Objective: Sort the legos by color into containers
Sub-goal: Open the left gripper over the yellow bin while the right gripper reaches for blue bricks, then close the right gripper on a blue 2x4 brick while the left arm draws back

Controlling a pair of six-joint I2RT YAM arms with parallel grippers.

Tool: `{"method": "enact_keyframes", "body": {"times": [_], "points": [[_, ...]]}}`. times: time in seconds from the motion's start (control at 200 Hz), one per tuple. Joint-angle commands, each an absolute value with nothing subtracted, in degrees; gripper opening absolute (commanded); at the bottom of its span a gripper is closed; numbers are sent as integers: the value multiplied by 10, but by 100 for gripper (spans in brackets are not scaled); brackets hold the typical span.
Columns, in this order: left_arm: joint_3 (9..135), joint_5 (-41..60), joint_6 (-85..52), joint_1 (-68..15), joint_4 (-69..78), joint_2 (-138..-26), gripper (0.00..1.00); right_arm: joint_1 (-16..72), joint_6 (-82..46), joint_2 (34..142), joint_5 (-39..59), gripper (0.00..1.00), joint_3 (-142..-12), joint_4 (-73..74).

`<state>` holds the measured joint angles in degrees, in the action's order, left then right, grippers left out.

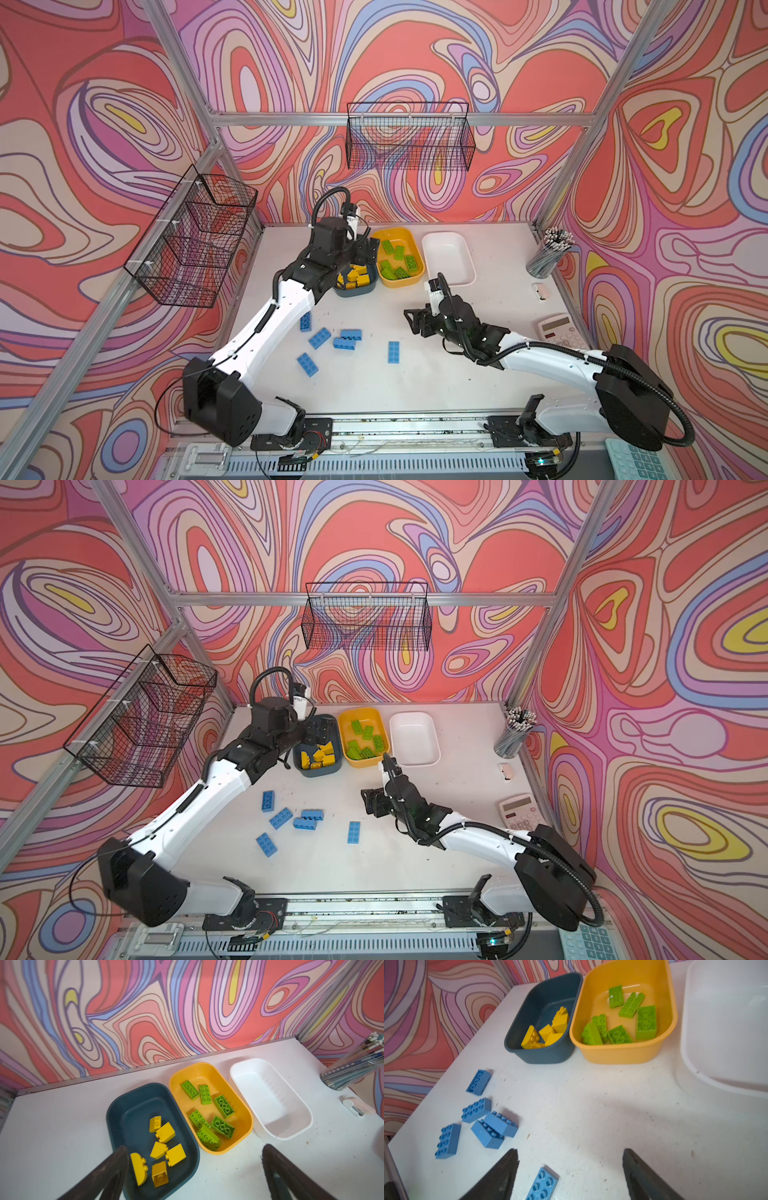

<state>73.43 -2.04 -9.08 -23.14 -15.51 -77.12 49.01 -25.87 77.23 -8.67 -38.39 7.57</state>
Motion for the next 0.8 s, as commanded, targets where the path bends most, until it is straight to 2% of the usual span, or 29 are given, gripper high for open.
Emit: {"method": "enact_keyframes", "body": {"times": [0.0, 0.18, 0.456, 0.796], "points": [[692, -33, -141, -215, -159, -697, 100, 531, -278, 791, -145, 83, -403, 17], [608, -55, -149, -213, -156, -566, 100, 592, -300, 828, -196, 83, -428, -27], [495, -164, -174, -211, -163, -404, 100, 641, -341, 901, -216, 83, -466, -74], [451, -170, -173, -211, -156, -359, 100, 671, -372, 1000, -236, 80, -528, -127]]}}
